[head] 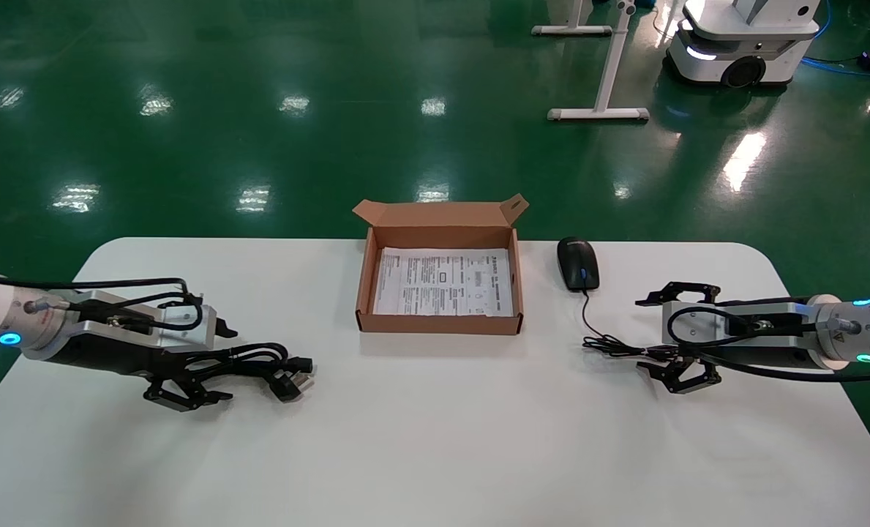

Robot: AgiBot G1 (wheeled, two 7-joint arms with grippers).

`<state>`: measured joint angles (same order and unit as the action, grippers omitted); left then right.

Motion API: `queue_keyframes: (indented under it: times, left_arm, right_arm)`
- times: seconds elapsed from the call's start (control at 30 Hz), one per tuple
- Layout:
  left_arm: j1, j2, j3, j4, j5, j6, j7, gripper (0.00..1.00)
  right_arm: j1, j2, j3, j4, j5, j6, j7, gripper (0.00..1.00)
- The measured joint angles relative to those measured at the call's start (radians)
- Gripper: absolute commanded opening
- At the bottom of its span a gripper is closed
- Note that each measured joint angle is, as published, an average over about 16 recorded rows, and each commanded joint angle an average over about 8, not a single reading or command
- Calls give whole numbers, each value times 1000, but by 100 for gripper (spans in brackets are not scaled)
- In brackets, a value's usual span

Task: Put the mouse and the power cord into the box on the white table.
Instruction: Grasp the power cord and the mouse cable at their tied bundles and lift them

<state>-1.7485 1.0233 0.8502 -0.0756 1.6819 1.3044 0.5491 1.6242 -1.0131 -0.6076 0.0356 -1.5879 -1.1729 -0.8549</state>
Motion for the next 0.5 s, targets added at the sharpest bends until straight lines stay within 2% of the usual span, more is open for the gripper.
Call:
queue_keyframes:
  times: [0.5]
  left_arm:
    - [3,-2,-2,-9,-3,4,-3,0]
  right_arm:
    - [-3,3,1,7,2,-3,2,0]
